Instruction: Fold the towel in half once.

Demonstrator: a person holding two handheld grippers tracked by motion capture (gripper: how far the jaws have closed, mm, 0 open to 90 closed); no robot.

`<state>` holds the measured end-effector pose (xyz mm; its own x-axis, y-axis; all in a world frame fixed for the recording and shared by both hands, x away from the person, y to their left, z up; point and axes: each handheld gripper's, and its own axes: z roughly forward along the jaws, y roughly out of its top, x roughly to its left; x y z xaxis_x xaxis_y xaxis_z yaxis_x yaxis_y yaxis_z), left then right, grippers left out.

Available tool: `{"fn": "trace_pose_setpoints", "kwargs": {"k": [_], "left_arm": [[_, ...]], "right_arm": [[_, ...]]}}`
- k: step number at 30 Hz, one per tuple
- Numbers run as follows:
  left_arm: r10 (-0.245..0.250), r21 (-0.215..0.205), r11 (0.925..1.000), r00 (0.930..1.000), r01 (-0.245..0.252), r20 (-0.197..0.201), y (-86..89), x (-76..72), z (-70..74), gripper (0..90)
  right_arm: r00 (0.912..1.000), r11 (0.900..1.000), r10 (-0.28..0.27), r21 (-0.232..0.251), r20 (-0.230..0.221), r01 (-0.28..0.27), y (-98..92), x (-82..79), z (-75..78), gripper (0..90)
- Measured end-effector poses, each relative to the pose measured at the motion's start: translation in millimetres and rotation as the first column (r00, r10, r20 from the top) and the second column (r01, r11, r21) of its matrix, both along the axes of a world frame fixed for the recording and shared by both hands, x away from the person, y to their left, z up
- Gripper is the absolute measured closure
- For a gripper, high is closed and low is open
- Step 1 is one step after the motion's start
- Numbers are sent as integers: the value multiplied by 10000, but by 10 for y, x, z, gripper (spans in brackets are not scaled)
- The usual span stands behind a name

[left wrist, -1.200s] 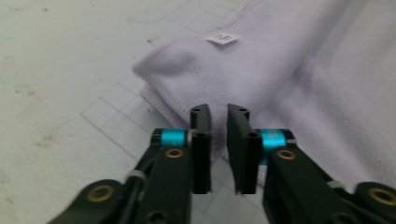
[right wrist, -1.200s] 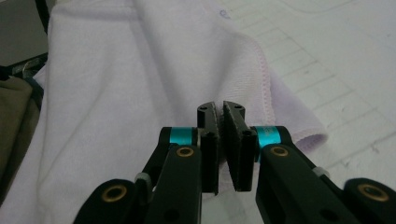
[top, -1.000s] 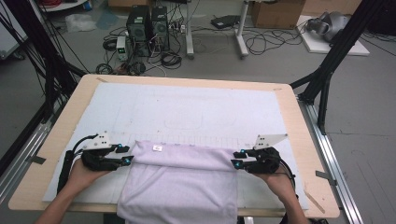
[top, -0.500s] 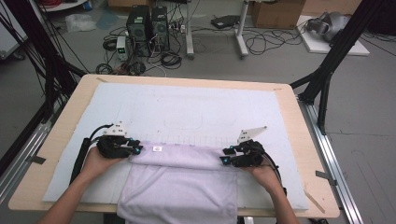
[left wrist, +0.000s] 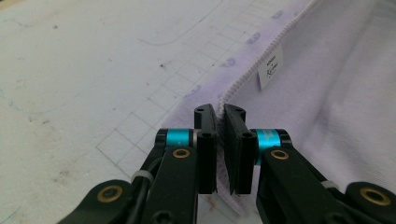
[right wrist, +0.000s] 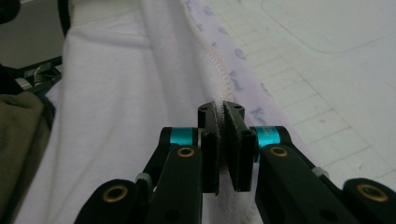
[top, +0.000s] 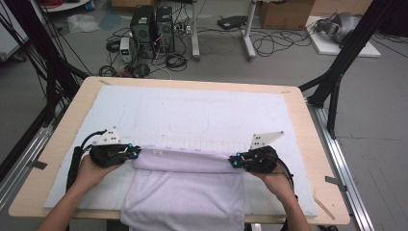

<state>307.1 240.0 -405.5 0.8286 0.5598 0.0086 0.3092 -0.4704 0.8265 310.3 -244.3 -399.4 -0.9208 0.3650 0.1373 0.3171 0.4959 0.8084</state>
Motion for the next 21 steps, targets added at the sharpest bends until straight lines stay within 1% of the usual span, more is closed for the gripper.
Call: {"fn": "trace_pose_setpoints", "kwargs": {"k": [2, 5, 6, 8, 9, 11, 12, 13, 15, 16, 18, 20, 21], "left_arm": [[-134, 43, 9999, 9997, 133, 183, 14, -121, 40, 833], [-331, -8, 9995, 9987, 331, 381, 45, -340, 83, 832], [-390, 16, 9992, 9984, 390, 419, 56, -418, 93, 832], [-562, -62, 9984, 9974, 565, 452, 69, -575, 91, 831], [-657, -85, 9978, 9968, 662, 455, 69, -630, 81, 829], [-914, 44, 9958, 9954, 913, 290, 69, -771, 51, 802], [-972, 126, 9952, 9949, 969, 278, 69, -816, 35, 769], [-1024, 161, 9946, 9944, 1021, 245, 76, -843, 25, 730], [-945, 74, 9955, 9954, 943, 164, 98, -848, 21, 644], [-867, 68, 9962, 9961, 866, 190, 111, -833, 25, 631], [-694, 37, 9976, 9974, 693, 211, 122, -766, 35, 606], [-492, -64, 9988, 9985, 494, 252, 114, -673, 39, 585], [-394, -91, 9992, 9989, 397, 254, 105, -619, 37, 575]], "right_arm": [[9996, 9998, 148, 88, 232, -150, 5, -113, 65, 853], [9980, 9993, 379, -30, 505, -378, 2, -315, 130, 853], [9975, 9989, 465, -64, 524, -462, 0, -392, 141, 853], [9965, 9980, 626, -97, 557, -621, -17, -546, 146, 854], [9961, 9979, 646, -89, 594, -642, -25, -623, 139, 853], [9955, 9966, 824, -88, 468, -821, -45, -759, 109, 844], [9953, 9957, 924, -12, 307, -924, -58, -813, 88, 818], [9943, 9944, 1051, 57, 187, -1053, -73, -847, 69, 780], [9952, 9950, 966, 231, 144, -969, -116, -878, 53, 737], [9960, 9954, 879, 367, 133, -884, -141, -871, 56, 720], [9981, 9974, 577, 412, 200, -585, -177, -815, 71, 688], [9991, 9993, 271, 250, 326, -279, -190, -709, 75, 646], [9996, 9998, 74, 172, 254, -79, -193, -645, 69, 643]]}}
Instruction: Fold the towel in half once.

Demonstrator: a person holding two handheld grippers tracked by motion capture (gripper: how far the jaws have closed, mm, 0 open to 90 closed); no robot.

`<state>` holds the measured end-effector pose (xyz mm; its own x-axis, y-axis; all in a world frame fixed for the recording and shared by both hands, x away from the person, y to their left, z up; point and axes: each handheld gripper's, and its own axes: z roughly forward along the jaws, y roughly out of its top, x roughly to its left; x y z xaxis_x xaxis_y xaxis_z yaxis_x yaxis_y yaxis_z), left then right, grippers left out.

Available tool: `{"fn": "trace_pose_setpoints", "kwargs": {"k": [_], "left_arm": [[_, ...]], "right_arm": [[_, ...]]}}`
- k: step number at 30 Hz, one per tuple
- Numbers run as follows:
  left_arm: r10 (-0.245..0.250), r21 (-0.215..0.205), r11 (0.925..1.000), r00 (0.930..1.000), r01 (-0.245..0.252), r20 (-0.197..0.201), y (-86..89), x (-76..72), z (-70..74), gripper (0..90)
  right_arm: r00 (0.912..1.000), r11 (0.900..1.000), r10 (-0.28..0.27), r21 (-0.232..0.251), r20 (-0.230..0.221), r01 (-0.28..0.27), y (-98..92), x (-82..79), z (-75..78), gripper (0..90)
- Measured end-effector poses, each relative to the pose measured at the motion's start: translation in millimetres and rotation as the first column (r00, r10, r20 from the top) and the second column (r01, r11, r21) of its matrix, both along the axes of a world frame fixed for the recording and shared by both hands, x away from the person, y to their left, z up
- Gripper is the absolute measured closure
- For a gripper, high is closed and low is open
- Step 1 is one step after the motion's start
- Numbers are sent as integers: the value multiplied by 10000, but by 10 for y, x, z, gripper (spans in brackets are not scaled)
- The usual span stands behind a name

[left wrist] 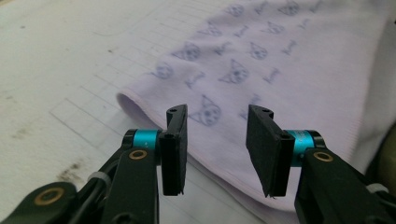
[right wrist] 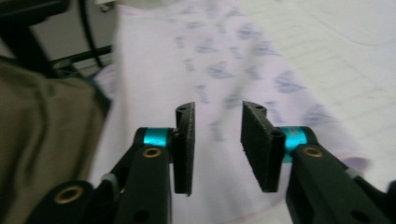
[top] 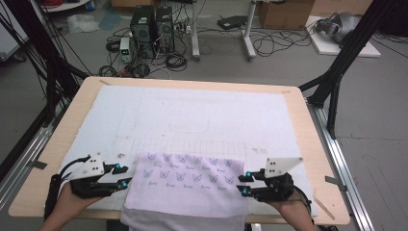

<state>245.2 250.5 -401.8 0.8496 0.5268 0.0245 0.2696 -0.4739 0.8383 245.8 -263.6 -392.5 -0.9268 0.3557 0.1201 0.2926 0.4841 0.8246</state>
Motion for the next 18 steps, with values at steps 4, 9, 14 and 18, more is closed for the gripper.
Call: {"fn": "trace_pose_setpoints", "kwargs": {"k": [4, 9, 14, 18], "left_arm": [[412, 20, 9991, 9991, -412, -41, -60, 240, -36, 551], [680, 287, 9973, 9970, -670, -367, -174, 542, -133, 488], [826, 333, 9963, 9923, -798, -922, -273, 776, -253, 410], [822, 566, 9956, 9855, -745, -1483, -302, 872, -351, 381]], "right_arm": [[9986, 9985, -521, -166, -26, 521, -8, 303, -70, 603], [9940, 9924, -1094, -569, -1, 1092, 26, 652, -169, 549], [9919, 9887, -1212, -930, -388, 1172, 48, 834, -305, 488], [9894, 9870, -1284, -1063, -674, 1209, 39, 910, -381, 456]]}}
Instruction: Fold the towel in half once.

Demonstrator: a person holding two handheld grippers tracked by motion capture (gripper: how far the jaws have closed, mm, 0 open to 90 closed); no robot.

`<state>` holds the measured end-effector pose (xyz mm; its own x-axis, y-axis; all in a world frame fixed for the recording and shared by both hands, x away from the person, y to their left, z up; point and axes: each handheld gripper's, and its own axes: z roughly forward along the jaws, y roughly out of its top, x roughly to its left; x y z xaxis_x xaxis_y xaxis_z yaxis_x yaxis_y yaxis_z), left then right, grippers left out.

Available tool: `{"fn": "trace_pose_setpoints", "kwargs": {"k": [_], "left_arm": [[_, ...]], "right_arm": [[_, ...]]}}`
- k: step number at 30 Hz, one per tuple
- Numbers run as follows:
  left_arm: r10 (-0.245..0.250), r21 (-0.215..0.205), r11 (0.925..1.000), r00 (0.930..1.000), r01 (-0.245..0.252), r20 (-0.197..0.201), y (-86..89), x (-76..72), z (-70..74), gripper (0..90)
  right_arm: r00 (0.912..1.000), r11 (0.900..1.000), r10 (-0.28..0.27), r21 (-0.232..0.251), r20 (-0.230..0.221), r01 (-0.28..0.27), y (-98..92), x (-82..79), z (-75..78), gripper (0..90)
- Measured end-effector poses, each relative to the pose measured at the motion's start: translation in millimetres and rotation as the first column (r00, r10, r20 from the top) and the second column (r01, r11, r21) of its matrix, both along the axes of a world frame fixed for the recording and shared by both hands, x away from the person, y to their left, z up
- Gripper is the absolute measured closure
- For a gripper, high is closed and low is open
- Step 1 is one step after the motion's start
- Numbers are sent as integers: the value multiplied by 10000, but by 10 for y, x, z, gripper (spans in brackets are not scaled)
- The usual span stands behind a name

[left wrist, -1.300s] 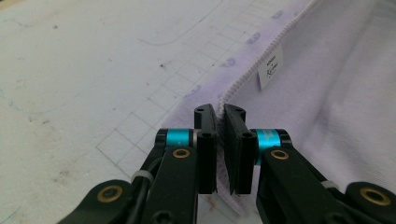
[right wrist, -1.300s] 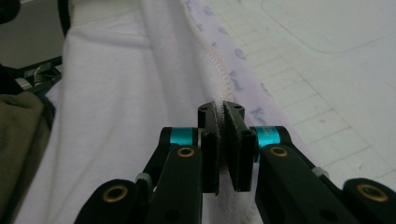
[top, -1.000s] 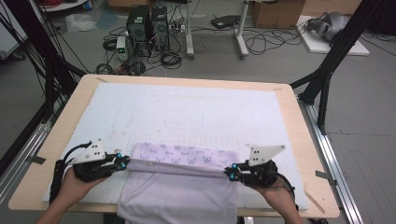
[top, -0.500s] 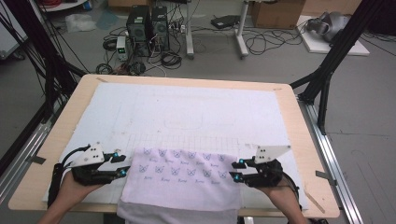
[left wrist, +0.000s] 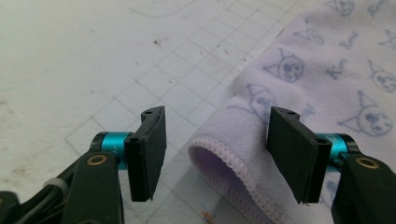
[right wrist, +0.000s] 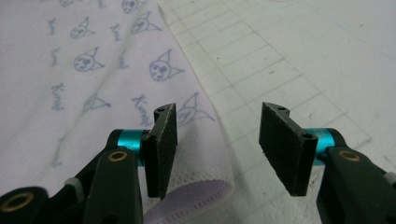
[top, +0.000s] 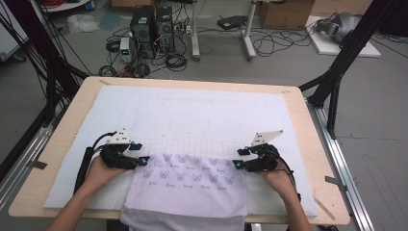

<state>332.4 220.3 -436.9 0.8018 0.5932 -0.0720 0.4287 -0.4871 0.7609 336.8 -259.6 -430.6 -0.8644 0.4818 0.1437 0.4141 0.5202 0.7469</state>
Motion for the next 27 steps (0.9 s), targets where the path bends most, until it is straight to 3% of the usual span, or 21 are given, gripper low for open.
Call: {"fn": "trace_pose_setpoints", "kwargs": {"k": [2, 5, 8, 9, 10, 13, 16, 19, 24, 27], "left_arm": [[-90, 21, 10000, 9998, 90, -201, 2, 20, -25, 405], [-435, 116, 9990, 9985, 439, -342, 0, 12, -36, 590], [-618, 33, 9981, 9978, 619, -235, 26, -7, -15, 764], [-608, 56, 9981, 9980, 609, -177, 34, -15, -9, 806], [-573, 94, 9983, 9983, 574, -96, 41, -27, -2, 831], [-385, 169, 9991, 9991, 382, 177, 57, -41, 24, 853], [-31, 280, 9996, 9991, 19, 425, 79, -11, 62, 858], [470, 119, 9988, 9971, -478, 604, 123, 83, 155, 859], [1249, -111, 9922, 9851, -1245, 1178, 156, 378, 433, 860], [1519, 130, 9878, 9772, -1555, 1481, 133, 599, 631, 860]], "right_arm": [[9999, 10000, 22, -15, -100, -22, -2, 23, -27, 454], [9992, 9999, 130, -87, -369, -133, 9, 35, -66, 497], [9958, 9983, 481, -304, -779, -506, 29, 21, -126, 617], [9970, 9985, 468, -256, -614, -485, 27, 5, -133, 730], [9934, 9970, 759, -116, -855, -772, 18, 5, -134, 777], [9922, 9950, 949, -220, -814, -969, 37, 2, -119, 846], [9957, 9955, 772, -516, -521, -799, 73, 36, -78, 854], [9986, 9972, 503, -540, -175, -512, 93, 138, 15, 858], [9985, 9983, -66, -568, 537, 96, 127, 424, 253, 860], [9962, 9977, -394, -527, 777, 435, 141, 645, 417, 862]]}}
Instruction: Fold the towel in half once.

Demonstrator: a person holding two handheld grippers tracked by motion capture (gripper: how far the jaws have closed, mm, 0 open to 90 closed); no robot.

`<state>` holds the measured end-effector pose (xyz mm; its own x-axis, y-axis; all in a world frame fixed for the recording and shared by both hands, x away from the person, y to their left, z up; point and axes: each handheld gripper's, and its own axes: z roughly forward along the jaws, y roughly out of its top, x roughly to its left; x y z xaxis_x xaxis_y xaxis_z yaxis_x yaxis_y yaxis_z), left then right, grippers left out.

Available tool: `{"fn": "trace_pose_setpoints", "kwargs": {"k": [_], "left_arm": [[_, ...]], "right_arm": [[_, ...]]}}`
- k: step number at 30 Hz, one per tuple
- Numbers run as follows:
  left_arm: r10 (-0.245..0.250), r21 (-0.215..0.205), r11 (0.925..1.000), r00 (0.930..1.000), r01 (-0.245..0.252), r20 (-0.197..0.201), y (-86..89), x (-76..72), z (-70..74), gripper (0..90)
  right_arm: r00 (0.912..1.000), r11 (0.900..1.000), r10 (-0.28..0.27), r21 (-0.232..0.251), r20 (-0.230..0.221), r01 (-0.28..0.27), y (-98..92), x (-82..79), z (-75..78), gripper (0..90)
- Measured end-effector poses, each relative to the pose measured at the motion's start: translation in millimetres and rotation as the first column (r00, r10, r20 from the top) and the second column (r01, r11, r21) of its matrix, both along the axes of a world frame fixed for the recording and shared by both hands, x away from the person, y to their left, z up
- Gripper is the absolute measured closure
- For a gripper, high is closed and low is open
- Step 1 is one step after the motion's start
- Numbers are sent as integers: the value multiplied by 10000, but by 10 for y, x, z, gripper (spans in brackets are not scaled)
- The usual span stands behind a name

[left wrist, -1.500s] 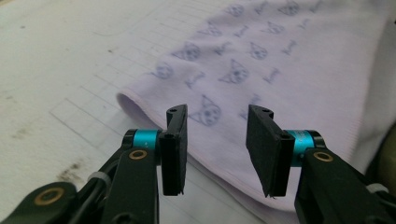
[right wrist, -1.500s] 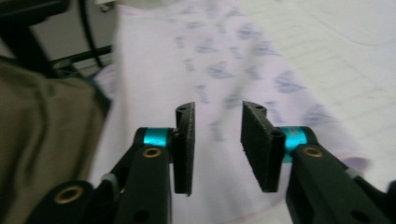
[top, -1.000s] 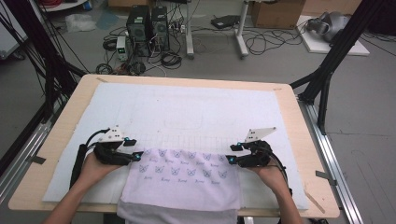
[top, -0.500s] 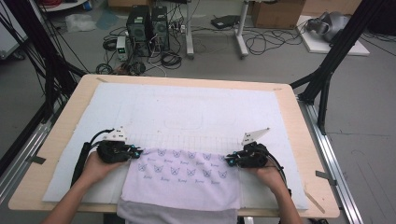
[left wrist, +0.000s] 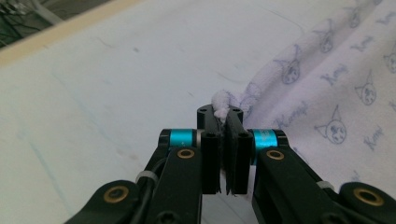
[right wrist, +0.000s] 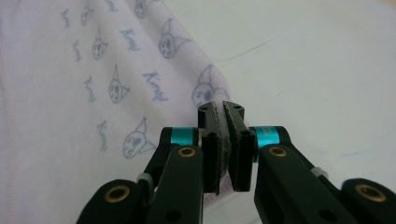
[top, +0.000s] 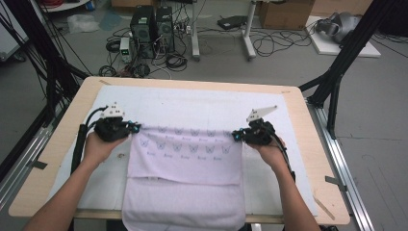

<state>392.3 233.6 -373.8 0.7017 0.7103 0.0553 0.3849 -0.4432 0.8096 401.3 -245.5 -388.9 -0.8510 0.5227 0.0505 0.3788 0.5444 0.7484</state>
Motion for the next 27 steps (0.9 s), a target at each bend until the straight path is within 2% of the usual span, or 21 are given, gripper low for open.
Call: {"fn": "trace_pose_setpoints", "kwargs": {"k": [4, 9, 11, 12, 13, 14, 15, 17, 18, 20, 22, 24, 25, 26, 27], "left_arm": [[286, 165, 9994, 9988, -293, 392, -28, 258, 293, 860], [688, -16, 9976, 9910, -690, 1149, -31, 514, 725, 860], [726, -141, 9974, 9876, -714, 1390, -41, 575, 828, 859], [680, -173, 9977, 9879, -662, 1391, -44, 601, 824, 851], [630, -148, 9980, 9899, -616, 1267, -41, 627, 786, 823], [708, 5, 9975, 9916, -713, 1079, -38, 654, 727, 737], [827, 134, 9964, 9927, -842, 880, -24, 672, 654, 638], [883, -31, 9961, 9932, -884, 752, 41, 657, 490, 583], [810, -185, 9966, 9946, -799, 650, 81, 639, 413, 572], [549, -372, 9979, 9977, -534, 393, 147, 593, 284, 568], [211, -692, 9974, 9991, -186, 360, 199, 511, 193, 568], [-132, -926, 9956, 9993, 166, 363, 220, 447, 148, 567], [-280, -1026, 9942, 9988, 321, 408, 220, 408, 128, 567], [-507, -1105, 9924, 9979, 548, 399, 218, 374, 112, 567], [-667, -1182, 9904, 9968, 714, 438, 209, 337, 96, 566]], "right_arm": [[9983, 9993, -332, -167, 474, 340, 18, 237, 287, 863], [9922, 9981, -620, 30, 1078, 620, 5, 491, 778, 863], [9896, 9974, -711, 10, 1251, 715, 22, 563, 942, 863], [9882, 9975, -698, 21, 1363, 702, 19, 600, 981, 860], [9890, 9971, -764, 96, 1265, 757, 12, 638, 981, 850], [9893, 9967, -816, 88, 1210, 811, -3, 673, 948, 802], [9902, 9960, -886, 203, 1081, 869, -18, 707, 889, 725], [9921, 9935, -1059, 494, 676, 1027, -52, 741, 727, 656], [9939, 9931, -1006, 650, 447, 976, -65, 738, 641, 635], [9951, 9938, -846, 761, 506, 806, -80, 693, 501, 617], [9964, 9936, -708, 913, 469, 663, -97, 631, 414, 583], [9985, 9933, -547, 1023, 49, 539, -96, 593, 380, 527], [9991, 9941, -418, 1003, 62, 410, -81, 554, 375, 527], [9986, 9945, -360, 1002, 379, 321, -66, 495, 373, 528], [9984, 9936, -281, 1111, 488, 225, -57, 449, 368, 528]]}}
